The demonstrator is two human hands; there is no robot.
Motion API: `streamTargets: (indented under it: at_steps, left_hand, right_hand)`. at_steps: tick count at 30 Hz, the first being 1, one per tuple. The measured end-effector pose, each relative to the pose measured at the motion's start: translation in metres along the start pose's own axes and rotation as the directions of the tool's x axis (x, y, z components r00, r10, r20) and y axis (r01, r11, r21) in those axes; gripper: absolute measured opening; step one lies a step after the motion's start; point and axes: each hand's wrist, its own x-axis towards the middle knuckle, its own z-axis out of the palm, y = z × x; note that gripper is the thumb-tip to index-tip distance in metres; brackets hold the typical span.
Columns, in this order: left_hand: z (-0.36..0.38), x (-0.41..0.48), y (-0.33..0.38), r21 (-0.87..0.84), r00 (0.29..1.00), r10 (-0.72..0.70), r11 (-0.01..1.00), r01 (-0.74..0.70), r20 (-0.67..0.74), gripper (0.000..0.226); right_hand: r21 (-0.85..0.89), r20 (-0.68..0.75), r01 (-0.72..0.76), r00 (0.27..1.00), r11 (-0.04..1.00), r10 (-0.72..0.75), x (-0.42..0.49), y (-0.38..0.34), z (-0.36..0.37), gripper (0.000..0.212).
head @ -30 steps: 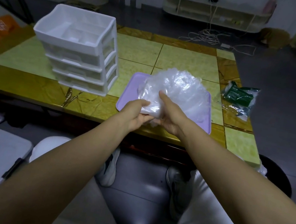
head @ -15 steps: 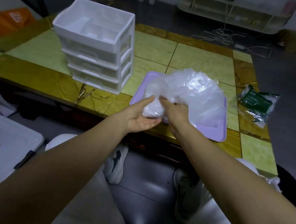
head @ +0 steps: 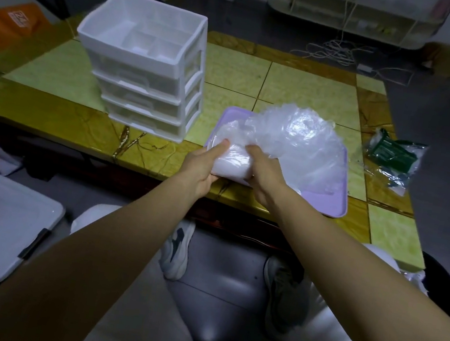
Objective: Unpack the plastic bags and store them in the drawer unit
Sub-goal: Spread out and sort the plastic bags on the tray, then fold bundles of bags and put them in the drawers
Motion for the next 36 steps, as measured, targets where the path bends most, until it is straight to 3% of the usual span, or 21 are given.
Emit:
streamTargets:
  at_steps: [3, 5, 6, 7, 9, 11, 13, 15, 17, 19, 23, 25, 27, 30, 33, 36]
  left_hand:
    - [-0.008, 0.0, 0.006, -0.006, 0.999, 0.024, 1.0, -0.024, -0.022, 0.042]
    - [-0.015, 0.002, 0.01, 0.004, 0.994, 0.05, 0.999, -0.05, -0.096, 0.039]
    - [-0.02, 0.005, 0.011, 0.019, 0.984, 0.072, 0.997, -0.07, -0.166, 0.037]
    - [-0.024, 0.007, 0.013, 0.037, 0.964, 0.098, 0.995, -0.092, -0.247, 0.035]
    - [-0.03, 0.011, 0.016, 0.055, 0.914, 0.145, 0.989, -0.135, -0.379, 0.037]
    - [-0.033, 0.014, 0.018, 0.087, 0.871, 0.187, 0.982, -0.165, -0.455, 0.036]
    - [-0.032, 0.017, 0.018, 0.113, 0.868, 0.201, 0.979, -0.168, -0.454, 0.031]
    - [-0.027, 0.018, 0.015, 0.127, 0.893, 0.195, 0.979, -0.156, -0.405, 0.029]
    - [-0.023, 0.017, 0.012, 0.137, 0.941, 0.156, 0.983, -0.119, -0.299, 0.035]
    - [-0.024, 0.012, 0.014, 0.101, 0.979, 0.086, 0.993, -0.068, -0.183, 0.032]
    - [-0.038, 0.013, 0.027, 0.104, 0.993, 0.032, 0.994, -0.02, -0.112, 0.035]
    - [-0.046, 0.014, 0.036, 0.096, 0.997, 0.03, 0.995, -0.024, -0.066, 0.024]
    - [-0.057, 0.015, 0.049, 0.163, 0.995, 0.038, 0.986, -0.023, -0.09, 0.019]
    - [-0.088, 0.029, 0.068, 0.32, 0.96, 0.123, 0.947, -0.037, -0.252, 0.017]
    - [-0.117, 0.051, 0.086, 0.343, 0.915, 0.184, 0.938, -0.054, -0.358, 0.023]
    - [-0.133, 0.072, 0.096, 0.3, 0.918, 0.187, 0.951, -0.08, -0.35, 0.028]
  right_hand:
    - [0.114, 0.004, -0.106, 0.994, 0.988, 0.107, 0.006, 0.003, 0.006, 0.039]
    - [0.072, -0.082, -0.15, 0.984, 0.986, 0.156, 0.011, 0.005, 0.013, 0.06]
    - [-0.031, -0.175, -0.159, 0.973, 0.987, 0.152, 0.014, 0.006, 0.016, 0.076]
    - [-0.159, -0.291, -0.135, 0.953, 0.978, 0.084, 0.014, 0.006, 0.019, 0.083]
    - [-0.382, -0.422, 0.073, 0.873, 0.921, -0.244, 0.009, 0.006, 0.02, 0.07]
    - [-0.453, -0.274, 0.401, 0.787, 0.796, -0.553, -0.001, 0.003, 0.023, 0.035]
    - [-0.473, -0.059, 0.514, 0.792, 0.715, -0.608, -0.007, 0.007, 0.032, 0.014]
    - [-0.524, 0.09, 0.455, 0.87, 0.72, -0.484, -0.007, 0.012, 0.043, 0.017]
    - [-0.465, 0.131, 0.3, 0.954, 0.833, -0.27, -0.008, 0.011, 0.052, 0.024]
    - [-0.383, 0.152, 0.192, 0.978, 0.903, -0.143, -0.003, 0.012, 0.056, 0.027]
    - [-0.34, 0.067, 0.18, 0.984, 0.923, -0.167, 0.01, 0.019, 0.061, 0.024]
    - [-0.318, 0.018, 0.175, 0.984, 0.932, -0.178, 0.017, 0.021, 0.071, 0.016]
    - [-0.344, 0.01, 0.191, 0.98, 0.919, -0.2, 0.028, 0.021, 0.08, 0.011]
    - [-0.398, 0.08, 0.204, 0.979, 0.894, -0.188, 0.043, 0.02, 0.095, 0.008]
    - [-0.439, 0.197, 0.209, 0.971, 0.874, -0.134, 0.056, 0.022, 0.116, 0.046]
    - [-0.485, 0.308, 0.258, 0.945, 0.836, -0.113, 0.068, 0.027, 0.133, 0.052]
